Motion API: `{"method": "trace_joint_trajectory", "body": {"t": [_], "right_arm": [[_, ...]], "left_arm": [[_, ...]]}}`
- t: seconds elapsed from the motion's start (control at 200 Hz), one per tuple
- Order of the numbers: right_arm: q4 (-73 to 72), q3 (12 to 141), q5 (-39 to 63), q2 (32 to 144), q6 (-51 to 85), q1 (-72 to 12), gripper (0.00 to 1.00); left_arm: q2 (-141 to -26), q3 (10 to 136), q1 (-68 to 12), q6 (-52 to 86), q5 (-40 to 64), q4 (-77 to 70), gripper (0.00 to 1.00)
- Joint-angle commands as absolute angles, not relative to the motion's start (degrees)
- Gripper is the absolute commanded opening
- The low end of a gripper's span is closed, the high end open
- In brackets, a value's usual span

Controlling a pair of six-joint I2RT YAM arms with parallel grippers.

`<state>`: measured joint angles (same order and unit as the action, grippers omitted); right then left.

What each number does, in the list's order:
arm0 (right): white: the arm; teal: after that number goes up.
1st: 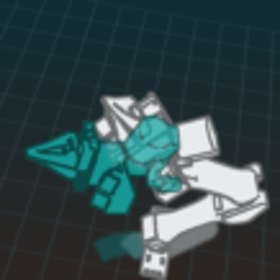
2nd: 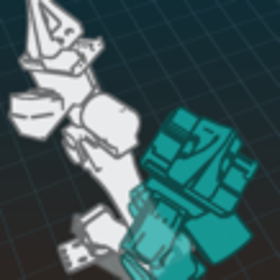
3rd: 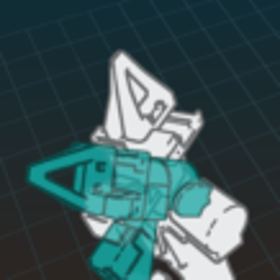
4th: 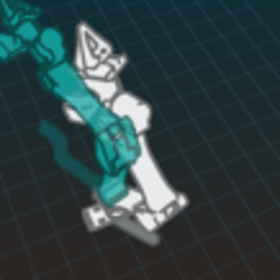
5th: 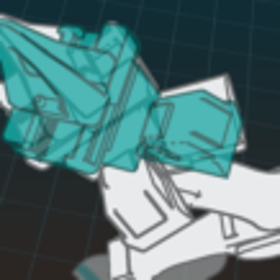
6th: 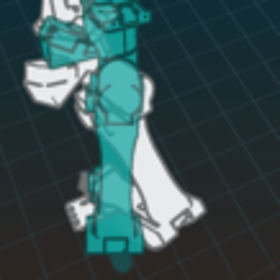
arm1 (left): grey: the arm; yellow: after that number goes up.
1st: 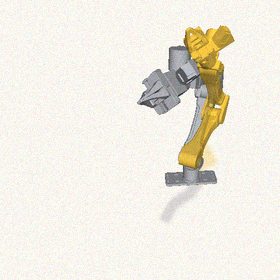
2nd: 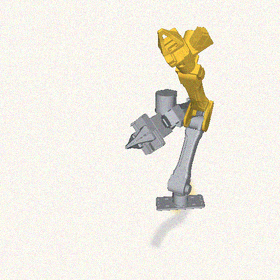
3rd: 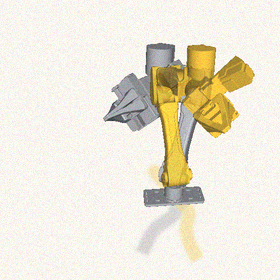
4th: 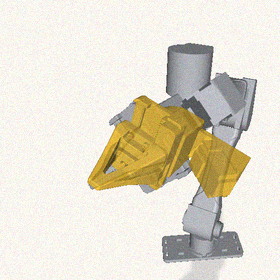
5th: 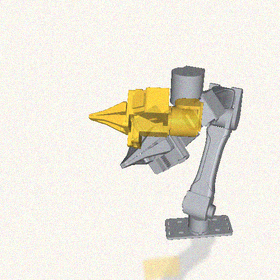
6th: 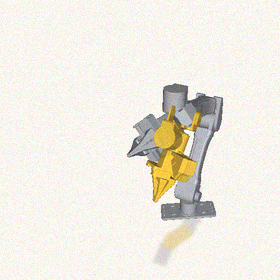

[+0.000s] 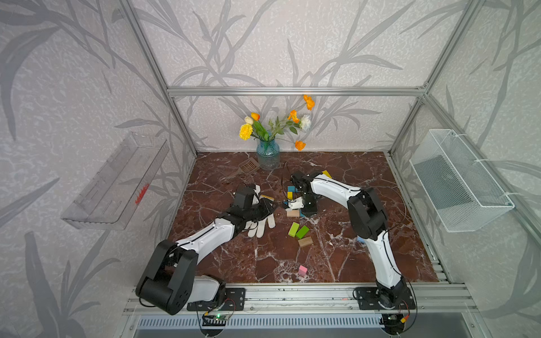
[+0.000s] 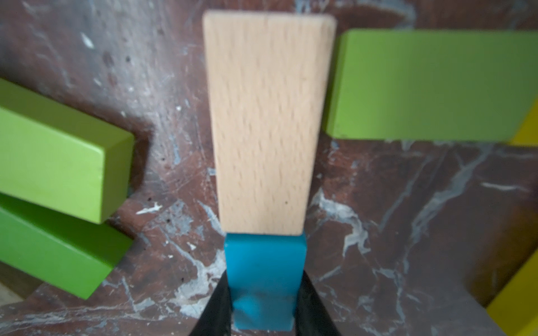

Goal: Assemble the letter c with building blocks
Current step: Assemble the building block at the center of the board.

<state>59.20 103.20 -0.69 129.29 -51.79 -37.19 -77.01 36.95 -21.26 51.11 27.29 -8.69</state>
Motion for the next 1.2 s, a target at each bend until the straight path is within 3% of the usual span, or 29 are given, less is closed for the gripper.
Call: {"method": "trace_joint_trajectory", "body": {"t": [0.0,0.16,0.315,1.195], "right_arm": [[59.6,104.5,-1.3,130.5,-50.7,-37.5,0.27],[58.8,104.3,-1.1,129.9,-50.7,-37.5,0.48],[58.3,103.7,-1.1,129.3,-50.7,-37.6,0.56],[59.2,102.6,2.2,127.7,-52.0,-37.6,0.5]], "left_arm": [[-75.6,36.0,-21.1,50.9,27.4,-9.8,0.33],[-75.5,36.0,-21.1,50.9,27.4,-9.7,0.33],[-75.7,36.0,-21.1,50.9,27.4,-9.7,0.33],[-75.5,36.1,-21.1,50.9,27.1,-9.4,0.33]]}}
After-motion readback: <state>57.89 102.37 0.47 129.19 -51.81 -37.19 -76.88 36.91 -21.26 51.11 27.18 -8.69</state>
